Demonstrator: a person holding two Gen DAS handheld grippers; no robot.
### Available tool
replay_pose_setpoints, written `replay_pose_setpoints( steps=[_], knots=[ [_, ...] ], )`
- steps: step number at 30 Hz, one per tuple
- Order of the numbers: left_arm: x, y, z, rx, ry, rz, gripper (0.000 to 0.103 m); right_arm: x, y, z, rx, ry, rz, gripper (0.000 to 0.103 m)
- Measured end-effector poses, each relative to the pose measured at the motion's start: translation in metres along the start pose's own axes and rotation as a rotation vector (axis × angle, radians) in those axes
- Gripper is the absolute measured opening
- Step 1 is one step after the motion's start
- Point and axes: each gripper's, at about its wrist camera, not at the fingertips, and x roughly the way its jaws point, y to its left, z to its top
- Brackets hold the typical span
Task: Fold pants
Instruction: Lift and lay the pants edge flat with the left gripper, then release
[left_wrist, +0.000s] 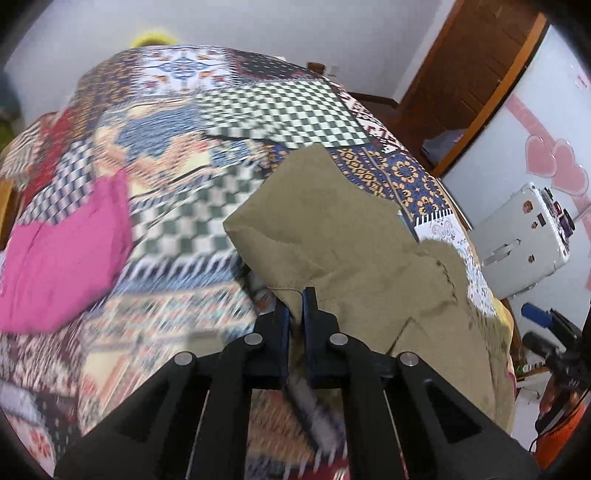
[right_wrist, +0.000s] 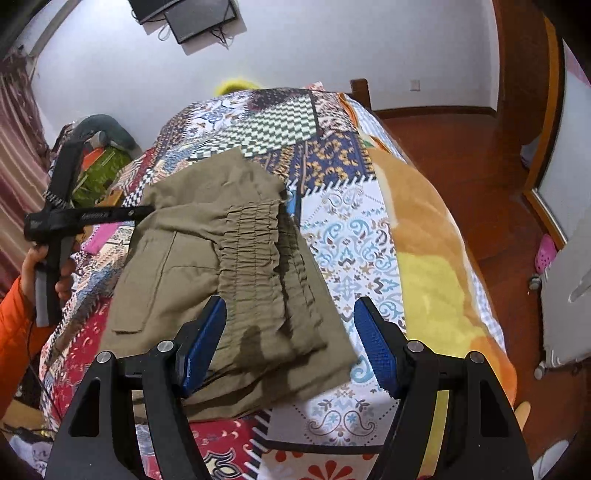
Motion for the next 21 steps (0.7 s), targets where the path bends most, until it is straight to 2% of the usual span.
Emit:
replay_pose_setpoints(
  steps=[11, 21],
  knots=[
    [-0.073, 0.031, -0.085, -0.089, -0.064, 0.048, 0.006, -0.01, 0.029, 0.002, -0.071, -0.032, 0.025, 0.068],
    [-0.103, 0.033, -0.137, -0.133, -0.073, 0.083, 0.006, -0.002, 0.049, -0.001, -0.108, -0.022, 0.049, 0.068]
  ],
)
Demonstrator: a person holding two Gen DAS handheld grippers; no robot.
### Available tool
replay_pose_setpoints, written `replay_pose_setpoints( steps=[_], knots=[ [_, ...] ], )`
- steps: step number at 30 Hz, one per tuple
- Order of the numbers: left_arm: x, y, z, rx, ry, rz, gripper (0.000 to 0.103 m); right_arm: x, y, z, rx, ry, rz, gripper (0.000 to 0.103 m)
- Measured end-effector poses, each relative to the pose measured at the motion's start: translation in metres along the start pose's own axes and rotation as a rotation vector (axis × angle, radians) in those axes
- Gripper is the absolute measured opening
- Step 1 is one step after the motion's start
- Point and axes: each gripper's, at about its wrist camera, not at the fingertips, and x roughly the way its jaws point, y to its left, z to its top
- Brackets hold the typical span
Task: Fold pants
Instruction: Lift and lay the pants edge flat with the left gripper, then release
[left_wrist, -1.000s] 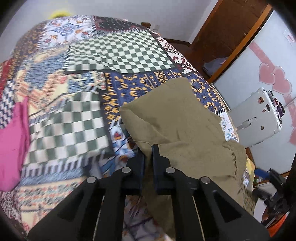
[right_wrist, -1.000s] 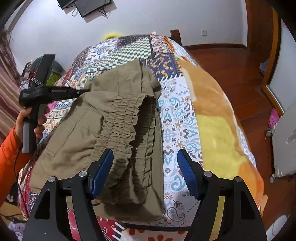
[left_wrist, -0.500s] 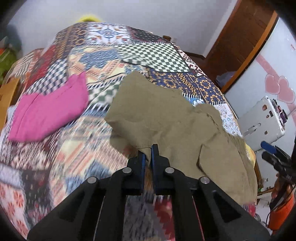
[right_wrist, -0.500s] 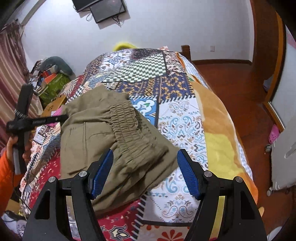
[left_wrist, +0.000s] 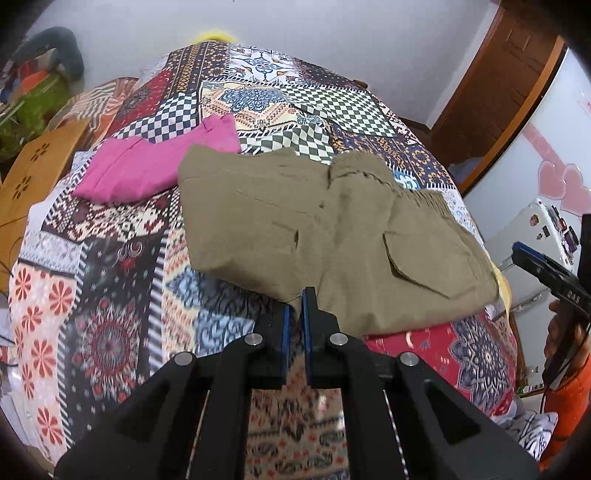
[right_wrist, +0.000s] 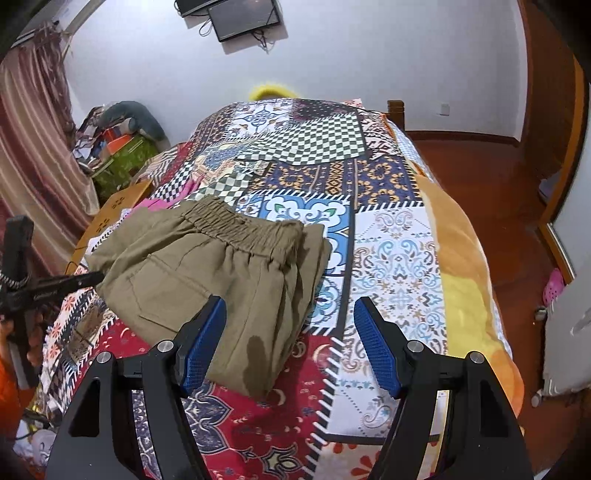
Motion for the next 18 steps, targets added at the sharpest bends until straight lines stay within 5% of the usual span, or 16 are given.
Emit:
replay_pose_setpoints(
  steps=[10, 18],
  knots=[
    [-0.041, 0.01, 0.002, 0.016, -0.082, 0.083, 0.007, 0.009, 0.021, 0.007, -0.052, 0.003, 0.018, 0.068],
    [-0.015, -0.002, 0.018, 0.072, -0.021, -0.02, 0.007, 0.031, 0.039, 0.016, -0.098, 0.023, 0.053, 0.068]
  ],
)
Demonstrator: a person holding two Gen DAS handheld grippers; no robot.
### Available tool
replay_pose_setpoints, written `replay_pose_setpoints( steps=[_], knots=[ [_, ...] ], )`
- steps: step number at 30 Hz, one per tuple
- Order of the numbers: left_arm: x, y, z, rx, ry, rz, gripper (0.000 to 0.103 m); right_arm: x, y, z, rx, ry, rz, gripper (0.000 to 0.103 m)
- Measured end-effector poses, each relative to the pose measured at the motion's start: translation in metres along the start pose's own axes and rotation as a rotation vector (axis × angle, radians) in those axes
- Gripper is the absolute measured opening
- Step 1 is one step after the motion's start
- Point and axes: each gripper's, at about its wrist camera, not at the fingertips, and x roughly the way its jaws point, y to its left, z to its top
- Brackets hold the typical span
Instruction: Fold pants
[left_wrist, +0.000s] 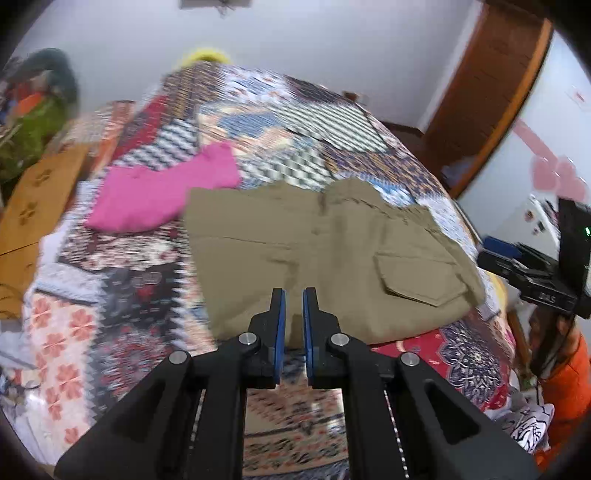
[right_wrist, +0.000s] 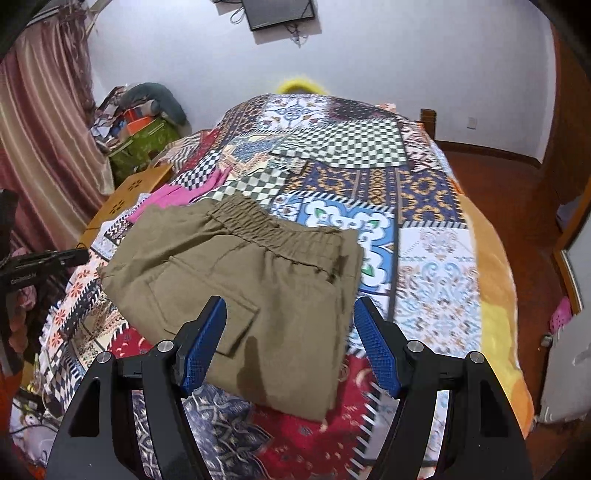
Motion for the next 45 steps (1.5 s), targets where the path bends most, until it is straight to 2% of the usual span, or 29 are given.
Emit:
replay_pose_setpoints(
  steps=[4, 7, 8, 11, 15, 18, 20, 22, 27, 29, 30, 31, 33, 35, 38, 42, 43, 45],
  knots=[
    [0.032, -0.007, -0.001, 0.048, 0.077, 0.003, 0.007, 0.016, 0.01, 0.001, -0.025, 0.02, 0.014, 0.068],
    [0.052, 0.005, -0.008, 0.032, 0.126, 0.031, 0.007, 0.035, 0.012, -0.005, -0.043, 0.081, 0.025, 0.068],
    [0.053, 0.01, -0.012, 0.027, 0.127, 0.044, 0.007, 0.04, 0.012, -0.008, -0.048, 0.098, 0.023, 0.068],
    [0.048, 0.022, -0.022, 0.015, 0.119, 0.017, 0.008, 0.043, 0.008, -0.018, -0.039, 0.109, 0.037, 0.068],
    [0.043, 0.031, -0.031, 0.028, 0.108, 0.09, 0.008, 0.036, 0.001, -0.023, -0.018, 0.106, 0.036, 0.065],
    [0.041, 0.042, -0.034, -0.006, 0.104, 0.091, 0.008, 0.03, -0.002, -0.028, -0.01, 0.107, 0.021, 0.065],
    [0.039, 0.046, -0.034, -0.005, 0.109, 0.149, 0.008, 0.027, -0.004, -0.03, -0.008, 0.107, 0.001, 0.066],
    [0.036, 0.049, -0.031, -0.013, 0.112, 0.17, 0.008, 0.024, -0.007, -0.032, -0.012, 0.117, -0.04, 0.066],
    [0.023, 0.046, -0.01, 0.002, 0.066, 0.169, 0.009, 0.011, -0.02, -0.032, 0.033, 0.1, -0.058, 0.066],
    [0.019, 0.038, 0.0, 0.011, 0.043, 0.133, 0.015, 0.007, -0.021, -0.028, 0.033, 0.08, -0.07, 0.066],
    [0.02, 0.033, 0.006, 0.015, 0.033, 0.096, 0.024, 0.006, -0.02, -0.024, 0.031, 0.068, -0.07, 0.066],
    [0.021, 0.03, 0.009, 0.017, 0.032, 0.067, 0.038, 0.005, -0.02, -0.021, 0.03, 0.058, -0.068, 0.066],
    [0.033, 0.019, 0.017, 0.041, 0.038, 0.036, 0.047, 0.008, -0.017, -0.014, 0.027, 0.043, -0.058, 0.066],
    [0.053, 0.011, 0.021, 0.089, 0.064, 0.089, 0.047, 0.014, -0.012, -0.009, 0.013, 0.037, -0.05, 0.066],
    [0.078, 0.016, 0.018, 0.107, 0.105, 0.156, 0.047, 0.027, -0.007, -0.009, 0.0, 0.056, -0.041, 0.066],
    [0.074, 0.026, 0.015, 0.113, 0.081, 0.178, 0.047, 0.036, -0.008, -0.017, 0.0, 0.094, -0.034, 0.066],
    [0.072, 0.028, 0.014, 0.122, 0.076, 0.201, 0.047, 0.036, -0.01, -0.019, 0.005, 0.095, -0.031, 0.066],
    [0.07, 0.034, 0.012, 0.151, 0.076, 0.3, 0.047, 0.032, -0.014, -0.02, 0.011, 0.094, -0.044, 0.066]
  ],
)
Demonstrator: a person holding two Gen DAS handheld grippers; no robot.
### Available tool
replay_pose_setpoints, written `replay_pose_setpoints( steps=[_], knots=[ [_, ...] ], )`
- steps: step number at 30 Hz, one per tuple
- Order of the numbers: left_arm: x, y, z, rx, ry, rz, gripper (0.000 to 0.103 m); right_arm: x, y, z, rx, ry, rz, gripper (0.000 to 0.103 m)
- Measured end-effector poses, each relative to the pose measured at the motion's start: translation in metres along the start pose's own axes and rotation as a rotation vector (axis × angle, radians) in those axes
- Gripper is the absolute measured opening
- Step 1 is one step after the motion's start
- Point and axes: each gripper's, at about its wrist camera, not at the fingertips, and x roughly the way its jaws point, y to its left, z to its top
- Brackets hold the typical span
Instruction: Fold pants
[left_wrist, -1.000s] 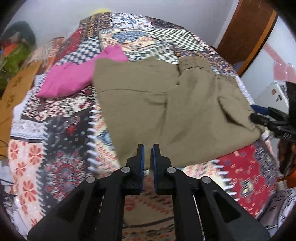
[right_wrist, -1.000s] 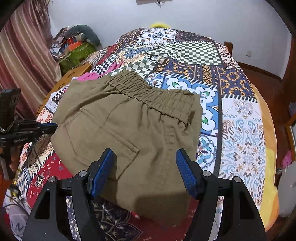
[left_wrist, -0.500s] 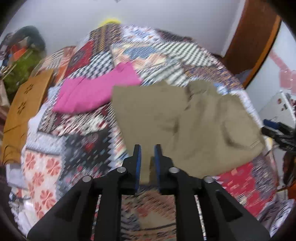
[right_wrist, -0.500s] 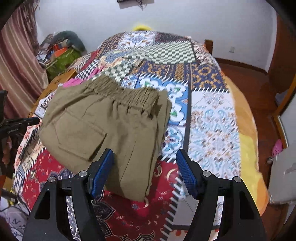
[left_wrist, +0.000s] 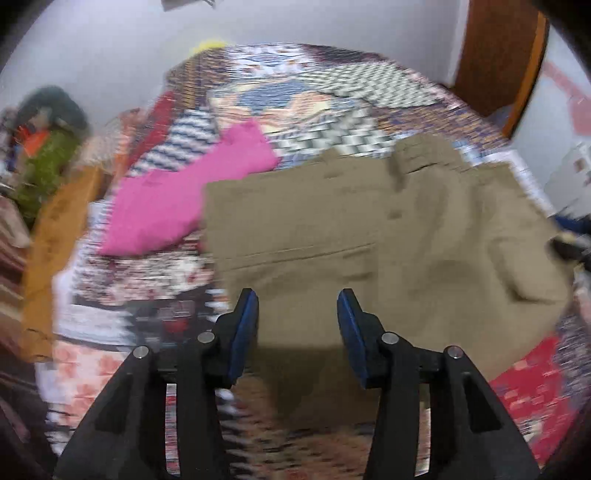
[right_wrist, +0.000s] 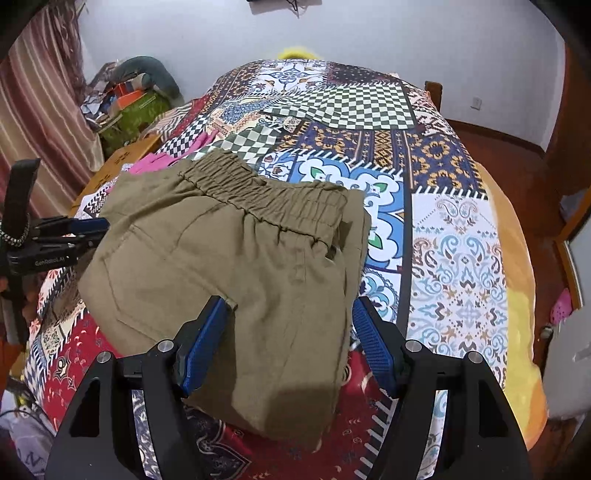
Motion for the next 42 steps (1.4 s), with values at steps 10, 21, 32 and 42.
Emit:
replay_pose_setpoints(
  steps=[10, 21, 32, 42],
  knots=[
    [-0.019, 0.042, -0.003, -0.115, -0.033, -0.014, 0.048, -0.02, -0.023, 0.006, 0.018, -0.032, -0.117, 0.068],
    [-0.007, 0.036, 0.009, -0.164, -0.029, -0.104, 0.067, -0.014, -0.021, 0.033, 0.013, -0.084, -0.102, 0.075],
    [0.03, 0.036, 0.009, -0.235, 0.055, -0.205, 0.071, 0.031, -0.037, 0.025, 0.121, 0.054, 0.045, 0.075],
    [0.036, 0.032, 0.018, -0.251, 0.056, -0.264, 0.072, 0.046, -0.052, 0.022, 0.225, 0.14, 0.173, 0.078]
  ],
)
